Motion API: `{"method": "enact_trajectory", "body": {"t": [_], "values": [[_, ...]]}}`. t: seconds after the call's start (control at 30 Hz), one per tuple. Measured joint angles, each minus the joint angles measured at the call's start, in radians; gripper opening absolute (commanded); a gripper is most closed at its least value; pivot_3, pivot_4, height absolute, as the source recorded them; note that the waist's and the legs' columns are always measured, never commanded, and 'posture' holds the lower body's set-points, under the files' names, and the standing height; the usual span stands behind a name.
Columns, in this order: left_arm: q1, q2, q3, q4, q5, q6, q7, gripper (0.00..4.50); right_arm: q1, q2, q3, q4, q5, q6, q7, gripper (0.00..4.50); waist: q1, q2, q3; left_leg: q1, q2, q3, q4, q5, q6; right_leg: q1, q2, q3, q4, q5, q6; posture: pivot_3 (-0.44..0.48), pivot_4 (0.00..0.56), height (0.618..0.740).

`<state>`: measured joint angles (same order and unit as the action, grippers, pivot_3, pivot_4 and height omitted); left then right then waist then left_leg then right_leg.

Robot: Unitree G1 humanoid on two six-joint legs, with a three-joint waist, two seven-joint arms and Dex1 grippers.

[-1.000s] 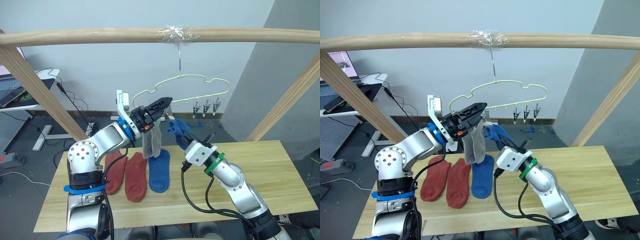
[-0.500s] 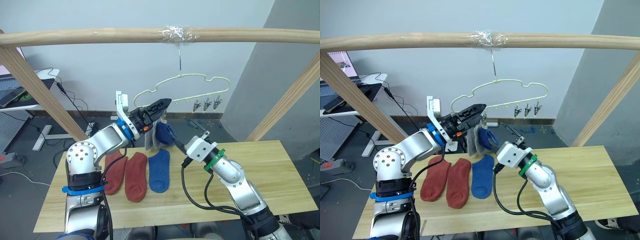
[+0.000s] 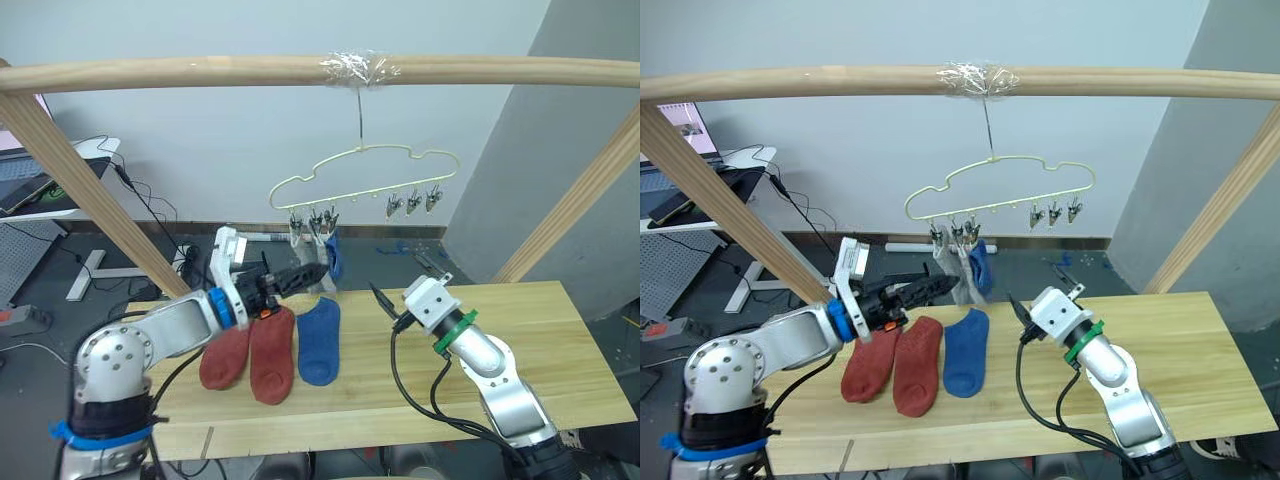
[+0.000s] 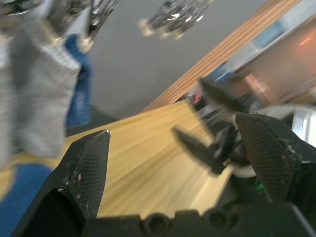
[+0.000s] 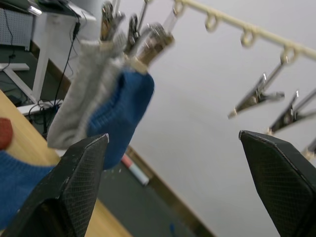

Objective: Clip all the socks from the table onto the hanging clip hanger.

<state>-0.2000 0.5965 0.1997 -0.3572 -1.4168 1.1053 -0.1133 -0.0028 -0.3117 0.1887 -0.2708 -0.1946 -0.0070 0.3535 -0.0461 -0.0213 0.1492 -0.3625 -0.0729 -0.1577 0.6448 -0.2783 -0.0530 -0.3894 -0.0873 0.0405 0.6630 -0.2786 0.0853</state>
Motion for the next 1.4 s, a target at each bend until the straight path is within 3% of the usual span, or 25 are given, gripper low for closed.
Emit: {"method": "enact_trajectory", "body": {"t": [0.27, 0.4, 0.47, 0.57, 0.63, 0.8, 0.97, 1.4], "values": [[0.189, 0.117, -0.116, -0.166, 0.447, -0.239, -0.216, 4.5, 0.054, 0.005, -0.11, -0.105, 0.139, 0.201, 0.031, 4.45, 0.009, 0.001, -0.001, 0.0, 0.001, 0.001, 0.0, -0.001, 0.002, 0.0, 0.0, 0.0, -0.001, 0.0, -0.001, -0.043, 0.083, 0.74], [0.262, 0.109, -0.147, -0.195, 0.627, -0.409, -0.301, 4.5, 0.024, 0.064, -0.13, -0.141, 0.19, 0.314, 0.006, 4.45, 0.014, 0.003, -0.003, 0.0, 0.002, 0.002, 0.0, -0.001, 0.002, 0.0, 0.0, 0.001, 0.0, 0.0, -0.001, -0.033, 0.07, 0.74], [0.313, 0.133, -0.18, -0.201, 0.716, -0.485, -0.359, 4.5, 0.014, 0.081, -0.13, -0.151, 0.207, 0.344, -0.005, 4.09, 0.014, 0.003, -0.006, 0.0, 0.002, 0.003, 0.0, -0.001, 0.002, 0.0, 0.0, 0.001, -0.001, 0.0, -0.001, -0.028, 0.07, 0.74], [0.373, 0.077, -0.199, -0.19, 0.847, -0.628, -0.379, 4.5, -0.016, 0.099, -0.126, -0.146, 0.204, 0.366, -0.035, 3.15, 0.016, 0.006, -0.009, 0.0, 0.002, 0.004, 0.0, -0.002, 0.003, 0.0, 0.0, 0.001, -0.001, 0.0, -0.001, -0.023, 0.069, 0.74], [0.379, 0.047, -0.197, -0.177, 0.914, -0.714, -0.381, 4.5, -0.042, 0.099, -0.114, -0.145, 0.162, 0.369, -0.072, 3.15, 0.018, 0.006, -0.012, 0.0, 0.002, 0.004, 0.0, -0.002, 0.004, 0.0, 0.0, 0.0, -0.001, 0.0, -0.001, -0.018, 0.07, 0.74], [0.342, 0.035, -0.192, -0.086, 0.98, -0.806, -0.444, 4.5, -0.091, 0.136, -0.109, -0.136, 0.158, 0.392, -0.11, 3.15, 0.017, 0.008, -0.018, 0.0, 0.002, 0.004, 0.0, -0.002, 0.004, 0.0, 0.001, -0.001, 0.0, 0.0, -0.001, -0.009, 0.076, 0.74], [0.331, 0.019, -0.148, -0.081, 0.895, -0.852, -0.574, 4.5, -0.176, 0.183, -0.109, -0.128, 0.216, 0.427, -0.107, 1.5, 0.015, 0.008, -0.018, 0.0, 0.003, 0.002, 0.0, -0.002, 0.004, 0.0, 0.001, 0.0, 0.0, 0.001, -0.001, 0.007, 0.081, 0.74], [0.321, -0.002, -0.115, -0.132, 0.849, -0.849, -0.616, 4.5, -0.306, 0.265, -0.091, 0.004, 0.218, 0.441, -0.163, 1.5, 0.016, 0.009, -0.018, 0.0, 0.003, 0.001, -0.001, -0.002, 0.004, 0.0, 0.002, -0.001, 0.0, 0.001, -0.001, 0.022, 0.111, 0.74]]}}
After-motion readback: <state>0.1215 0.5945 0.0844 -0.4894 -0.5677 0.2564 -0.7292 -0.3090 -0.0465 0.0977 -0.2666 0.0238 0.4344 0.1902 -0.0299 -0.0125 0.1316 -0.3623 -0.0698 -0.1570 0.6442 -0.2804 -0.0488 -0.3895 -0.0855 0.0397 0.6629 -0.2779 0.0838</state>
